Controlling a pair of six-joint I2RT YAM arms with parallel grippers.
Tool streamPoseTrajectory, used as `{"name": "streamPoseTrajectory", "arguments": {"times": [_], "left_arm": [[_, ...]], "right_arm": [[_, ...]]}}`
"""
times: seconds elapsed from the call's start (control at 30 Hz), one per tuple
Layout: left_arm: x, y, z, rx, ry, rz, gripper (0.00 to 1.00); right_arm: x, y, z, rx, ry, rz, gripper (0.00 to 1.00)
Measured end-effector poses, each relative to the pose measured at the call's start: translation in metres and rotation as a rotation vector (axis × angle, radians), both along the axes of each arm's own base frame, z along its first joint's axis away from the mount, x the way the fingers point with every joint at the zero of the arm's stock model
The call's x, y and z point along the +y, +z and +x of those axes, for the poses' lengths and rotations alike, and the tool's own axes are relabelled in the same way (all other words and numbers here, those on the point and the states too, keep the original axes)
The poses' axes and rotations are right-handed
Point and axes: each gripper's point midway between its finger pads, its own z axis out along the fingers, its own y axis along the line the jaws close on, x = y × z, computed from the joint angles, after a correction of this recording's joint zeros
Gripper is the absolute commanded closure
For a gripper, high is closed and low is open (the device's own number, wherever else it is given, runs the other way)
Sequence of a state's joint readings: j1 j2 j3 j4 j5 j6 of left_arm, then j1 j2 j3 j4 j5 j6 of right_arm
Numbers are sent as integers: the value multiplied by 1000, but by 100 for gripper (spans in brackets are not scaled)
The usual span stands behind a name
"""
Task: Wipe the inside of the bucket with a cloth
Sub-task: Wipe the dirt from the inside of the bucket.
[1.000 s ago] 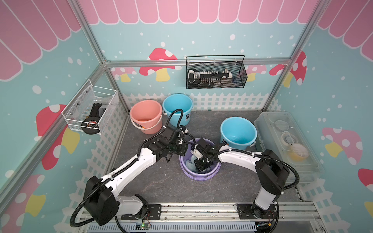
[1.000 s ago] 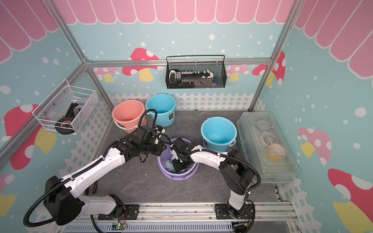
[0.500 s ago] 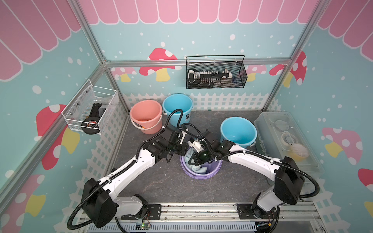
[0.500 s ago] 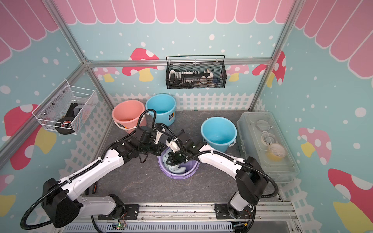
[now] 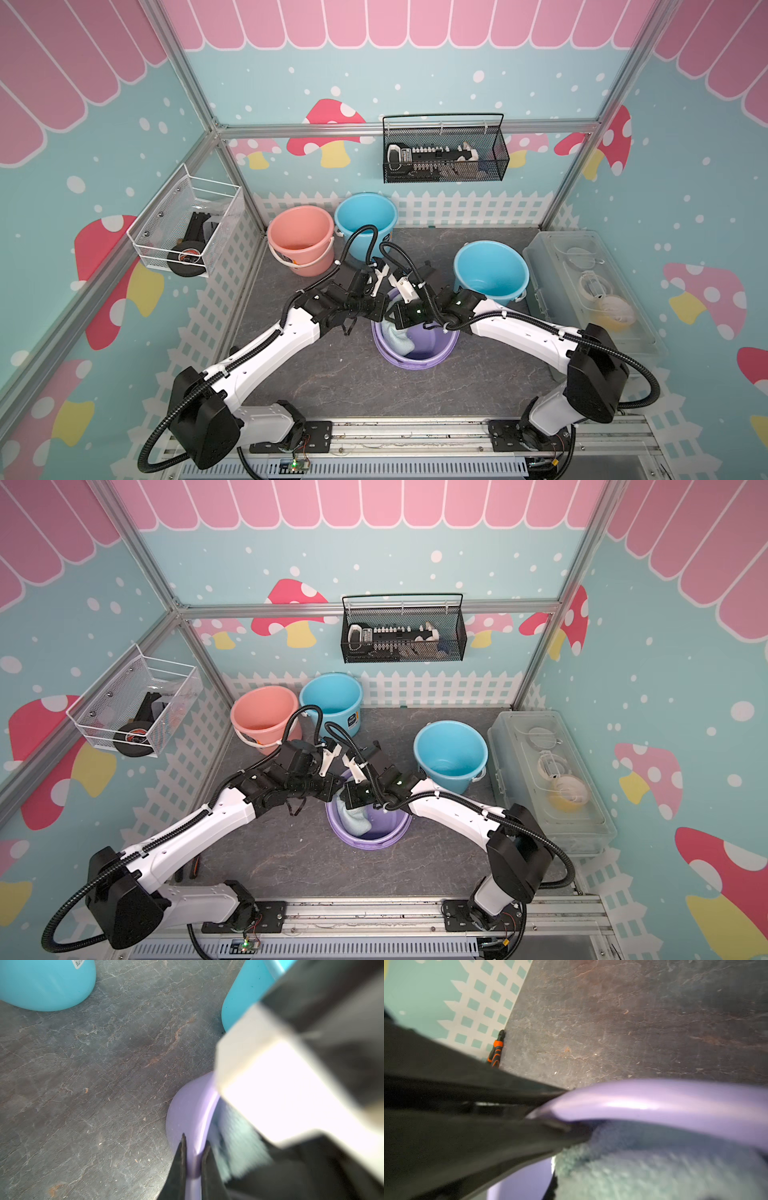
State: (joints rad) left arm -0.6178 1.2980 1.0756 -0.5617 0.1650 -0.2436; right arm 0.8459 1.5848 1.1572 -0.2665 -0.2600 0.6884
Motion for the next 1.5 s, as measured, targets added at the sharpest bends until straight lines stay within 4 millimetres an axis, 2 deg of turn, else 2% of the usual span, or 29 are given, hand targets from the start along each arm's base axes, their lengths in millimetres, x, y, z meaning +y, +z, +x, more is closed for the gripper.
{"name": "streamPoseTrajectory", "arguments": {"times": [0.07,0.17,0.4,0.5,0.6,0.83,0.97,1.2,1.37,1.5], "left_arm": [[0,-1,-1,8,2,-3,100],[-1,-4,-1,19,3,1,100],[-2,-4,-1,20,0,-2,100],[-5,-3,-3,19,-14,-11,100],[-8,-1,-5,17,-29,-19,100],[-11,0,-6,15,-45,-27,100],[-14,0,-8,19,-66,-37,100],[-23,-1,-13,47,-115,-49,100],[-32,3,-18,55,-151,-36,100],[-33,2,-20,59,-153,-23,100]], "right_arm": [[-4,-15,7,-27,-29,-29,100],[-9,-22,16,-83,-60,-51,100],[-25,-29,28,-234,-52,-146,100],[-41,-28,25,-322,-21,-206,100],[-51,-17,21,-426,38,-249,100],[-58,41,11,-792,292,-318,99],[-65,59,4,-1023,470,-423,99],[-73,62,8,-1312,757,-689,100],[-75,65,13,-1456,892,-830,100],[-75,53,9,-1508,1001,-884,100]]}}
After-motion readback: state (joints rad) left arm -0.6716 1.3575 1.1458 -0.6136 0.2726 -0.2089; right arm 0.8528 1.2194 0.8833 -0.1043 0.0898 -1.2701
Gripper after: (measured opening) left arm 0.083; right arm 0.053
